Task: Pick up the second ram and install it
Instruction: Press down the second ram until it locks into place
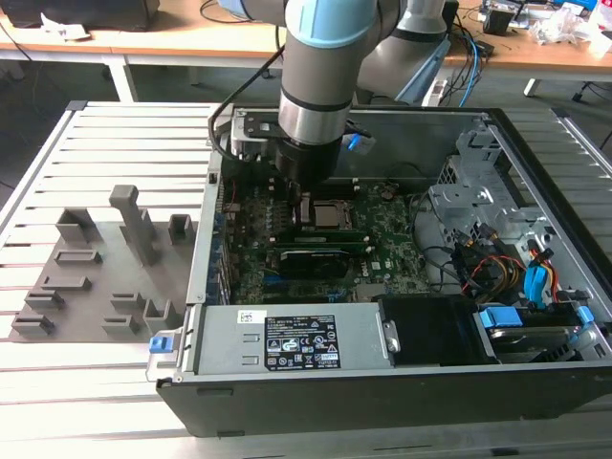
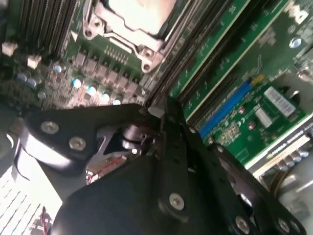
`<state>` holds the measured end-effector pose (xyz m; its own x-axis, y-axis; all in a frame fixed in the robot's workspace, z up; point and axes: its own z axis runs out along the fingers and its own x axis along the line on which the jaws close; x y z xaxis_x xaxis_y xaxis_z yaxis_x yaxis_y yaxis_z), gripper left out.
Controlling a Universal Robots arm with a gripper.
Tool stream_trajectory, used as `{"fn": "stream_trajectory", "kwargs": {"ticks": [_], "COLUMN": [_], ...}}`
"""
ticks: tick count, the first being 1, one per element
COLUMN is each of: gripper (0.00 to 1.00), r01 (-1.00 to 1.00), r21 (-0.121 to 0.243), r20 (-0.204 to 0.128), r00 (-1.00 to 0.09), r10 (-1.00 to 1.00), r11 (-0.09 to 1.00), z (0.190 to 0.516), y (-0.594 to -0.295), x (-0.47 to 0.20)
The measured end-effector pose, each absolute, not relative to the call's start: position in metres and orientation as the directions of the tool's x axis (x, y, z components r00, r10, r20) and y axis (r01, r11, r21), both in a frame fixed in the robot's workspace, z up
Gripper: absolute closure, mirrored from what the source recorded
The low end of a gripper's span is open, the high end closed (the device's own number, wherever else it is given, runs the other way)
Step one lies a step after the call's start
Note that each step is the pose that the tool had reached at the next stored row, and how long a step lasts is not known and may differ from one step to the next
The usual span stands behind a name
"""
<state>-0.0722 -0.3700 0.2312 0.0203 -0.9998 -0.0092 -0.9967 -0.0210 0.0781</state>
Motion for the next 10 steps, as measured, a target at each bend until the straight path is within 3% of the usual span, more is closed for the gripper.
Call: {"fn": "stream_trajectory", "kwargs": {"ticks": [10], "gripper": [0.89], "r01": [-0.997], "r21": [0.079], "r20": [-0.017], "r00": [0.020], "r10": [-1.000], "r11": [-0.022], "z": [0.2329], "y": [-0.3697], "x": [-0.0664]}}
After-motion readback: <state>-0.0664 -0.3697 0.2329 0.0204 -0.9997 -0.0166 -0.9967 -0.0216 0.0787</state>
